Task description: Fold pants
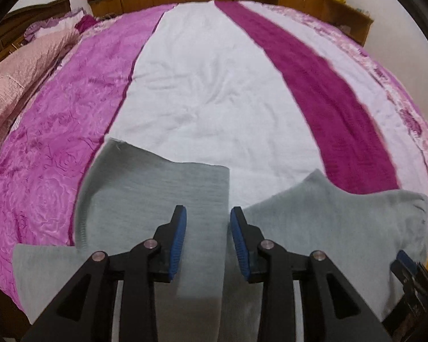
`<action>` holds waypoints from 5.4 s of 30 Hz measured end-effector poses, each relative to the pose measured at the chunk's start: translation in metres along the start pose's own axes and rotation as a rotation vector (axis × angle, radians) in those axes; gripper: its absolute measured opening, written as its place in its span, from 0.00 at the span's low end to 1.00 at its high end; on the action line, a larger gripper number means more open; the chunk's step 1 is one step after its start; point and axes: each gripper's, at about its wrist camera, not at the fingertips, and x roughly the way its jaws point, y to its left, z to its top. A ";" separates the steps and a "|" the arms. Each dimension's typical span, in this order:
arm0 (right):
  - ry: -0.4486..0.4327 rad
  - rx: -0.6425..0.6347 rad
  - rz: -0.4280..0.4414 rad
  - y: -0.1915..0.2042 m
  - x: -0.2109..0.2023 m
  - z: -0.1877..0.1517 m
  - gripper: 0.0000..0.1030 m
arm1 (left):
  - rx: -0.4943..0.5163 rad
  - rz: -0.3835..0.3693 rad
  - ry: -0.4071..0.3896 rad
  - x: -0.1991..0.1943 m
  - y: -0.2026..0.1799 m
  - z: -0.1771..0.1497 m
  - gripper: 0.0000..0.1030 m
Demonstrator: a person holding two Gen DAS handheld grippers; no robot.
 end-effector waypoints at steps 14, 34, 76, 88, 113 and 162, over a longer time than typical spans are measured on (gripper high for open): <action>-0.024 0.098 0.113 -0.017 0.000 -0.002 0.30 | 0.018 0.031 0.005 0.040 -0.011 0.006 0.35; -0.028 0.153 0.168 -0.028 -0.001 -0.002 0.30 | 0.047 -0.041 -0.073 0.032 -0.003 0.005 0.03; -0.051 0.019 0.012 0.000 0.003 -0.005 0.30 | -0.452 0.039 -0.196 -0.099 0.246 -0.196 0.02; -0.036 0.037 -0.030 0.005 0.003 -0.005 0.30 | -0.444 -0.019 -0.226 -0.115 0.253 -0.197 0.03; 0.040 -0.088 0.083 0.112 -0.013 0.003 0.40 | -0.211 0.039 -0.138 -0.108 0.245 -0.113 0.07; 0.169 -0.279 0.075 0.178 0.066 0.034 0.48 | -0.175 -0.100 0.005 -0.028 0.261 -0.073 0.28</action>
